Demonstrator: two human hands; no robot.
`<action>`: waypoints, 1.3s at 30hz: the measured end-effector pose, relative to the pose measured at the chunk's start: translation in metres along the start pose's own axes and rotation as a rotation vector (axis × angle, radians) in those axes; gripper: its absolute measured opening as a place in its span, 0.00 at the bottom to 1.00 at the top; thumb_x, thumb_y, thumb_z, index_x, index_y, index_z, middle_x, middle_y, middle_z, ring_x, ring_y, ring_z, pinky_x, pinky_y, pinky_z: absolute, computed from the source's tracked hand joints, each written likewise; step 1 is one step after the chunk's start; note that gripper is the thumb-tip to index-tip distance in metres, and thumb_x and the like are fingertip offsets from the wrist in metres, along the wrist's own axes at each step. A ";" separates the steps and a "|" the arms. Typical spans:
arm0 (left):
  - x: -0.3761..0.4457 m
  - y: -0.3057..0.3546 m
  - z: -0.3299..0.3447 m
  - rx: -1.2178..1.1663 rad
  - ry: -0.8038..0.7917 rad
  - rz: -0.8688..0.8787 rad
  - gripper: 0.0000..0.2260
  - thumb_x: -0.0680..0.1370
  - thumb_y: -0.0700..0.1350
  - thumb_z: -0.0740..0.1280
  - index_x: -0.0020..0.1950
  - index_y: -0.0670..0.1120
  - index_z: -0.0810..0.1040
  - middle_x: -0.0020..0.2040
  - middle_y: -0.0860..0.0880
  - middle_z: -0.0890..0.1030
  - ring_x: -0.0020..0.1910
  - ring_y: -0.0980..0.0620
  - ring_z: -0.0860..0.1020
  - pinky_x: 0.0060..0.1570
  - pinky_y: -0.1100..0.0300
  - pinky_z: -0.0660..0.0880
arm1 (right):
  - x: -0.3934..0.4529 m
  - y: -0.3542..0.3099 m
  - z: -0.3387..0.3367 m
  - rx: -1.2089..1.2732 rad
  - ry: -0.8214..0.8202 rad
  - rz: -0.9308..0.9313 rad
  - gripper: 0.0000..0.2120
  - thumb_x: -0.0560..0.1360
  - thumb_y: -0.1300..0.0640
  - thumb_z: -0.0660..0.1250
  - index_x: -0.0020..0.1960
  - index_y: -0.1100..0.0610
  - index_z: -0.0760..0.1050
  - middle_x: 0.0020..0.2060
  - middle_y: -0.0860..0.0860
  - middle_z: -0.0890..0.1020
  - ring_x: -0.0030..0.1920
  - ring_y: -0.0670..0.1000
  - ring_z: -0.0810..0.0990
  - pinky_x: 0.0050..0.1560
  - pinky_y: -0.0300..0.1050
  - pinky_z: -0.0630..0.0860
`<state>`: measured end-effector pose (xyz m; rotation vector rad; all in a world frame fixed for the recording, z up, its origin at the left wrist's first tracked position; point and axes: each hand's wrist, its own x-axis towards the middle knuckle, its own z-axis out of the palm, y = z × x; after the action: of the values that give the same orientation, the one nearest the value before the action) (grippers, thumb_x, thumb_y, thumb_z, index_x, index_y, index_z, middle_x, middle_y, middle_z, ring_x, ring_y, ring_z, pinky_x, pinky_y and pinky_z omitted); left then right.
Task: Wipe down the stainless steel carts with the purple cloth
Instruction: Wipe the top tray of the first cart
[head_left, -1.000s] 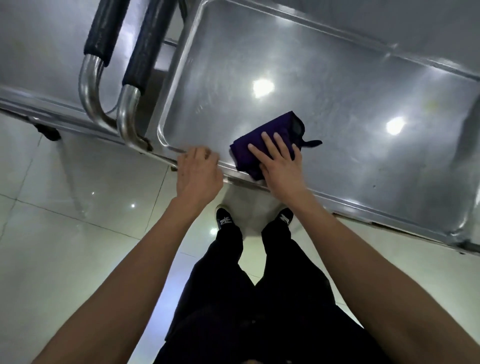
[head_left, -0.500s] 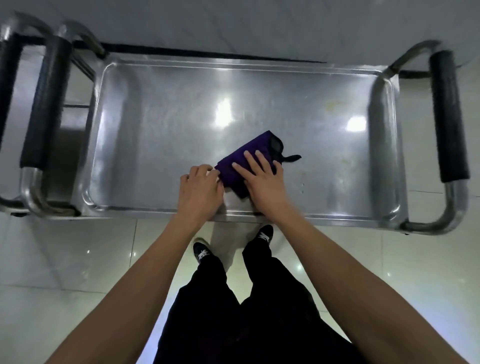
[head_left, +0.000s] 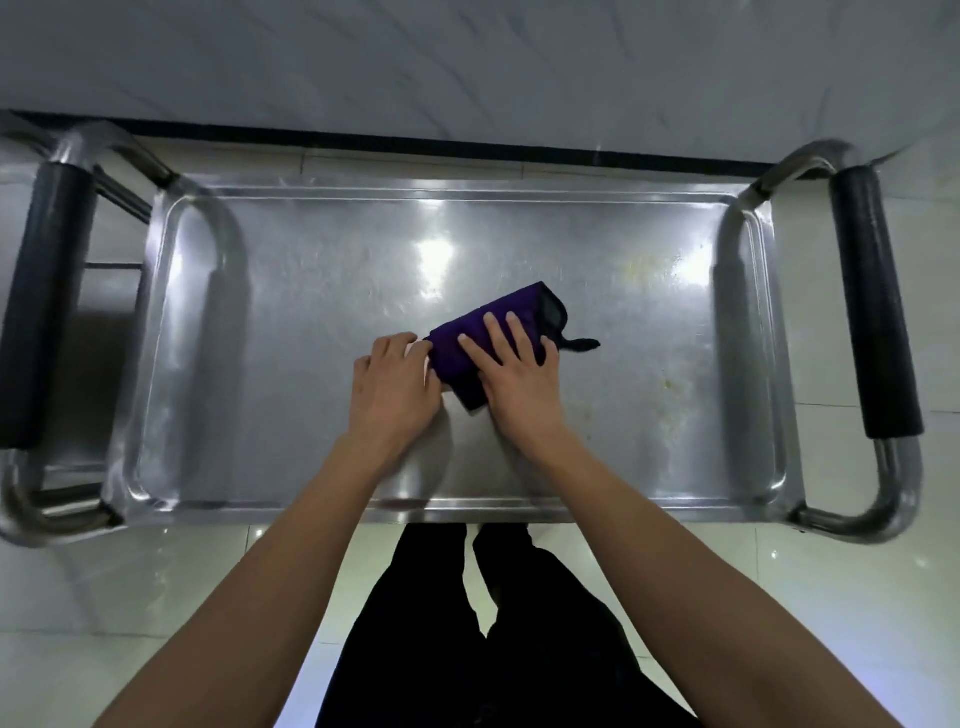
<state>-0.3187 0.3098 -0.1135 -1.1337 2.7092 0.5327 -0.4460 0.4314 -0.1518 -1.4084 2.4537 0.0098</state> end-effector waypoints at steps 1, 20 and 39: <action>0.009 -0.001 -0.001 -0.015 0.000 0.009 0.17 0.82 0.49 0.61 0.69 0.47 0.75 0.69 0.47 0.75 0.70 0.46 0.69 0.66 0.46 0.68 | 0.007 0.001 -0.001 0.005 0.008 0.018 0.30 0.82 0.50 0.61 0.80 0.41 0.51 0.81 0.52 0.51 0.81 0.57 0.45 0.75 0.65 0.51; 0.127 0.034 -0.005 -0.046 0.033 0.086 0.16 0.82 0.48 0.61 0.69 0.48 0.75 0.68 0.48 0.75 0.70 0.46 0.69 0.64 0.46 0.69 | 0.155 0.061 -0.046 0.041 0.039 0.115 0.24 0.85 0.47 0.49 0.81 0.42 0.51 0.81 0.52 0.49 0.81 0.56 0.42 0.76 0.68 0.45; 0.147 0.135 0.012 0.081 -0.122 0.153 0.18 0.81 0.51 0.62 0.70 0.49 0.70 0.71 0.45 0.66 0.73 0.42 0.61 0.68 0.37 0.67 | 0.108 0.209 -0.056 0.114 0.066 0.305 0.24 0.85 0.46 0.50 0.80 0.40 0.51 0.81 0.50 0.50 0.81 0.54 0.42 0.77 0.66 0.43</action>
<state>-0.5179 0.3052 -0.1303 -0.8500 2.6984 0.4908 -0.6879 0.4394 -0.1583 -0.9930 2.6535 -0.1081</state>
